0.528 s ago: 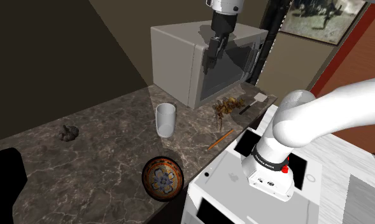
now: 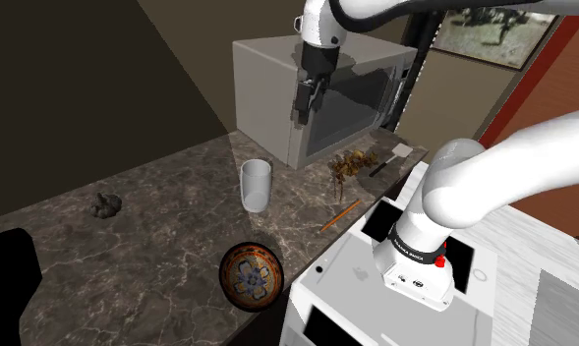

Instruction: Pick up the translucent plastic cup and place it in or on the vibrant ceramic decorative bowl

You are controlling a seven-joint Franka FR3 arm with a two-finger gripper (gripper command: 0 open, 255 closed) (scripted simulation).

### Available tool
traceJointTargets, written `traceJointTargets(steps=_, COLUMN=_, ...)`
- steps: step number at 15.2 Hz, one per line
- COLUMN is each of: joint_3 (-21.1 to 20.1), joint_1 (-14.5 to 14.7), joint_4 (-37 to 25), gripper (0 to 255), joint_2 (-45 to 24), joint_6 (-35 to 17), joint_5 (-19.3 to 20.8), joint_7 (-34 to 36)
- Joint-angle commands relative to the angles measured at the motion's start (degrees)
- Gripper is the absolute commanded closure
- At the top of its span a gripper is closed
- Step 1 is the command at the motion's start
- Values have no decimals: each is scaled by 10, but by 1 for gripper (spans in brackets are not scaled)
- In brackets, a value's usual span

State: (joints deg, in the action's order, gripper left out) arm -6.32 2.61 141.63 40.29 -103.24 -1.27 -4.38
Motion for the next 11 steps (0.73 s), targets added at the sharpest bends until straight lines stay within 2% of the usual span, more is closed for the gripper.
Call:
traceJointTargets(steps=1, joint_3=-16, joint_1=6, joint_4=13, gripper=0, joint_2=-44, joint_6=-53, joint_5=-9, joint_7=13)
traceJointTargets(steps=6, joint_3=-56, joint_1=15, joint_4=15, gripper=0, joint_2=-127, joint_6=-140, joint_5=-19, joint_7=55)
traceJointTargets(steps=11, joint_3=-93, joint_1=19, joint_4=-1, gripper=0, joint_2=-219, joint_6=-218, joint_5=-12, joint_7=100)
